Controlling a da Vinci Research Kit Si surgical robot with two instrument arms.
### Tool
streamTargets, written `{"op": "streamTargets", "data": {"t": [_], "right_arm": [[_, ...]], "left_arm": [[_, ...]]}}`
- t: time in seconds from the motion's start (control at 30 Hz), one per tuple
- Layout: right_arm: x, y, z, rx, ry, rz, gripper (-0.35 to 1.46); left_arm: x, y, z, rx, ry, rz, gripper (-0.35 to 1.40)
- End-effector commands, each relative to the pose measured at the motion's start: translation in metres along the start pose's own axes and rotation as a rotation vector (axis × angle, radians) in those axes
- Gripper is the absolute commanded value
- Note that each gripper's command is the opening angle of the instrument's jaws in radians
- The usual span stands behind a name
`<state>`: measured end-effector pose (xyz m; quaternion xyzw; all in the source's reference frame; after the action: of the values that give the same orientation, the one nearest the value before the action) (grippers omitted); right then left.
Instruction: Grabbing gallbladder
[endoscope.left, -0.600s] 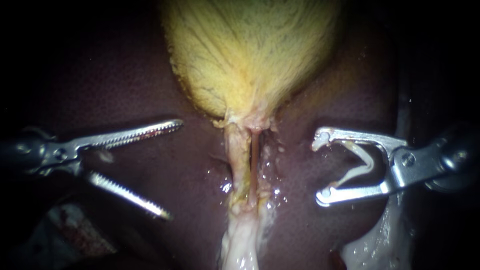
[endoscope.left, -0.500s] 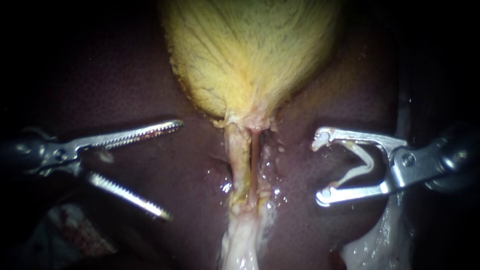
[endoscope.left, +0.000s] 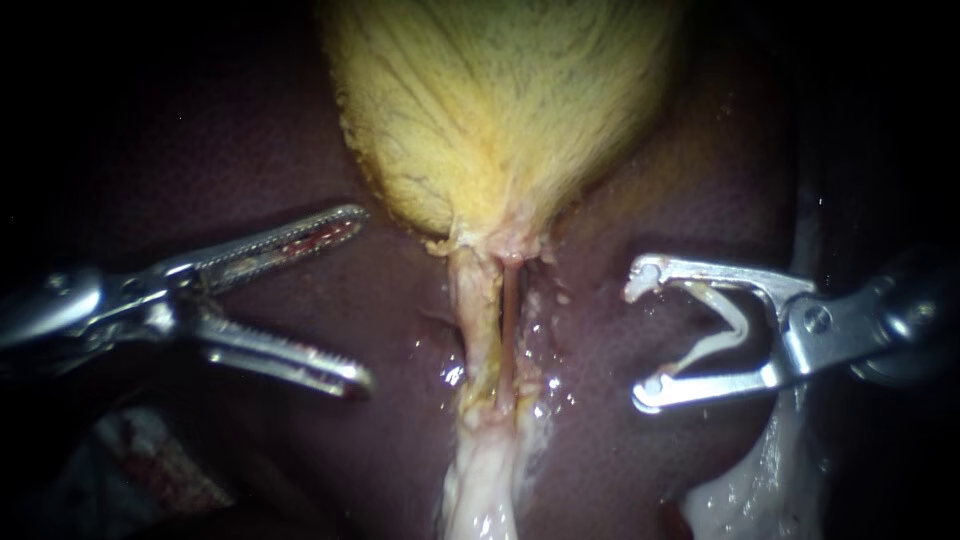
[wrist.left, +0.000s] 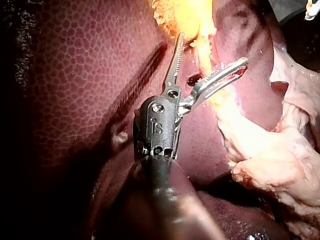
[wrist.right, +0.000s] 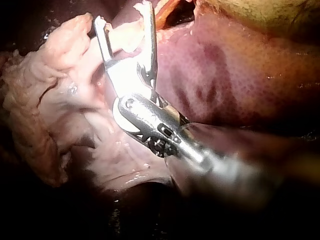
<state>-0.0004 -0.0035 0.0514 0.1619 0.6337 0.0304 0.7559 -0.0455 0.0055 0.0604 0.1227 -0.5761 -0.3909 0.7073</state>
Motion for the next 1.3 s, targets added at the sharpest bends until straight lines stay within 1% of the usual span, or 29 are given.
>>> {"op": "streamTargets", "data": {"t": [0.03, 0.07, 0.17, 0.27, 0.33, 0.37, 0.5, 0.6, 0.83, 0.93, 1.13, 1.3], "right_arm": [[0.0000, 0.0000, 0.0000, 0.000, 0.000, 0.000, 0.60], [-0.0001, 0.0000, 0.0000, 0.000, 0.000, 0.000, 0.60], [-0.0001, 0.0001, 0.0000, 0.000, 0.000, 0.000, 0.60], [-0.0001, 0.0001, 0.0000, 0.000, 0.000, 0.000, 0.60], [-0.0001, 0.0001, 0.0000, 0.000, 0.000, 0.000, 0.60], [-0.0001, 0.0001, 0.0000, 0.000, 0.000, 0.000, 0.60], [-0.0001, 0.0001, 0.0000, -0.001, 0.000, 0.000, 0.60], [-0.0001, 0.0001, 0.0000, 0.000, 0.000, 0.000, 0.60], [-0.0001, 0.0000, 0.0000, 0.000, 0.000, 0.000, 0.60], [-0.0001, 0.0000, 0.0000, 0.000, 0.000, 0.000, 0.60], [-0.0002, 0.0001, 0.0000, 0.000, 0.000, -0.001, 0.60], [-0.0003, 0.0001, 0.0000, -0.001, 0.000, -0.001, 0.60]], "left_arm": [[0.0000, 0.0000, 0.0003, -0.011, 0.006, -0.026, 0.96], [-0.0001, 0.0001, 0.0008, -0.024, 0.018, -0.050, 0.94], [0.0000, 0.0004, 0.0015, -0.056, 0.040, -0.104, 0.93], [0.0001, 0.0008, 0.0021, -0.080, 0.049, -0.147, 0.91], [0.0001, 0.0011, 0.0025, -0.091, 0.052, -0.155, 0.91], [0.0001, 0.0012, 0.0027, -0.097, 0.053, -0.167, 0.89], [-0.0002, 0.0015, 0.0036, -0.111, 0.056, -0.183, 0.89], [-0.0006, 0.0016, 0.0043, -0.119, 0.060, -0.192, 0.86], [-0.0017, 0.0014, 0.0063, -0.137, 0.074, -0.227, 0.83], [-0.0023, 0.0013, 0.0071, -0.142, 0.079, -0.231, 0.79], [-0.0034, 0.0007, 0.0076, -0.151, 0.085, -0.260, 0.74], [-0.0040, 0.0008, 0.0080, -0.158, 0.095, -0.276, 0.68]]}}
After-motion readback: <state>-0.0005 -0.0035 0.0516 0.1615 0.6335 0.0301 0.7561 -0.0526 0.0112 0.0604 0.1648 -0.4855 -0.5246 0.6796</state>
